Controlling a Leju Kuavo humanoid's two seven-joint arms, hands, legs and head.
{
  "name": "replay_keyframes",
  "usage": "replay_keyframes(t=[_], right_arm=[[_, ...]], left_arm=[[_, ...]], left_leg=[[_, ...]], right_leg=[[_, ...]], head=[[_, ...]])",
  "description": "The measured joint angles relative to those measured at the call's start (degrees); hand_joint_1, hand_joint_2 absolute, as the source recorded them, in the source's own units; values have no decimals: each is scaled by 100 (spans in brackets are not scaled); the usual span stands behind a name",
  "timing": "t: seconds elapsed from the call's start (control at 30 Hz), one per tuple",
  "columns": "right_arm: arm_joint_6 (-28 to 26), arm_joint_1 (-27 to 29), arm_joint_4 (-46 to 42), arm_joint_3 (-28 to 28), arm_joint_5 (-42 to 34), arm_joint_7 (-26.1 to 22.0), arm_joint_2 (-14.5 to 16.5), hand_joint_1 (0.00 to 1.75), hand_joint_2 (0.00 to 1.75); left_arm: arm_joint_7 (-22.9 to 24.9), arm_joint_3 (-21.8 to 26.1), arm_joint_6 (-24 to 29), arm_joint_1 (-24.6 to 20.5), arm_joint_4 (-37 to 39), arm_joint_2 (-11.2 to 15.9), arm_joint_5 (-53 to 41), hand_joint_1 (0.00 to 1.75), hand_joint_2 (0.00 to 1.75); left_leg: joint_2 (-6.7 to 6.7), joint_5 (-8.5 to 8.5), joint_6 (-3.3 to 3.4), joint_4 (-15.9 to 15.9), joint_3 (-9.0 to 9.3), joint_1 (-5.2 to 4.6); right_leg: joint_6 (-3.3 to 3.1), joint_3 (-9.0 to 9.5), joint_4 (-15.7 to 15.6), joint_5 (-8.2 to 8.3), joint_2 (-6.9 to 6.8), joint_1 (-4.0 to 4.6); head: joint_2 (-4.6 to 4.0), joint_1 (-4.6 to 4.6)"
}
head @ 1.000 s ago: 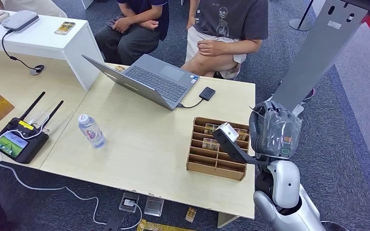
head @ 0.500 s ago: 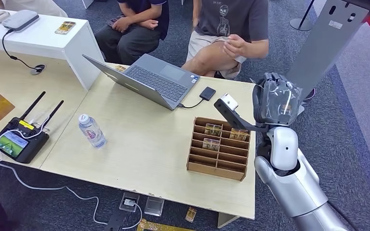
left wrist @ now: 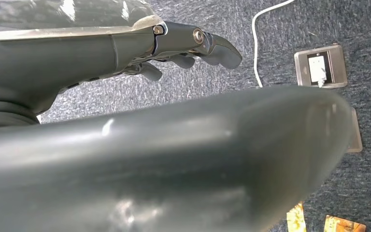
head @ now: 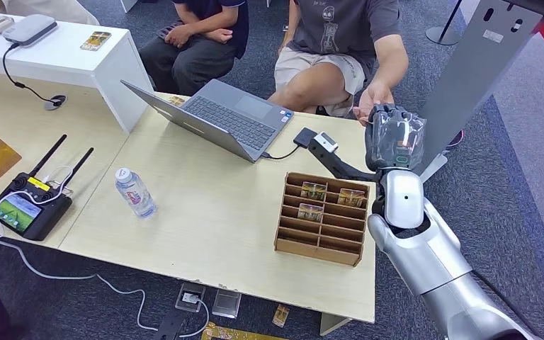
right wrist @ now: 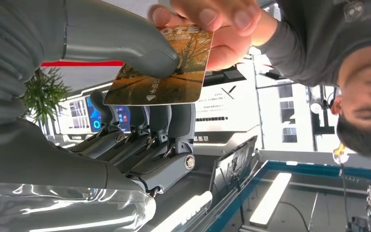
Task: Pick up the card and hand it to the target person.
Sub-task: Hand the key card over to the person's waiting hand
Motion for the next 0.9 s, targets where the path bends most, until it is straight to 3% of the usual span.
replay_keyframes(t=[0.13,0.27,0.6,0.9], right_arm=[[-3,-120,343,127,6,45,55,132,175],[-20,-177,585,226,-34,60,102,6,175],[-186,-247,863,363,-321,-23,212,0,175],[-1558,-79,771,316,-1425,-689,314,0,175]], left_arm=[[-2,0,-3,1,18,8,-13,0,0],[14,0,-3,2,32,16,-23,0,0],[118,3,27,4,70,19,-24,0,0],[197,22,101,8,72,17,-20,0,0]], left_leg=[[0,0,0,0,1,0],[1,0,0,0,1,0],[1,1,0,0,1,0],[3,1,-1,0,5,0]], right_leg=[[0,0,0,0,0,0],[0,0,0,0,1,0],[0,0,0,0,1,0],[0,0,0,0,2,0]], head=[[0,-1],[0,0],[0,1],[0,0]])
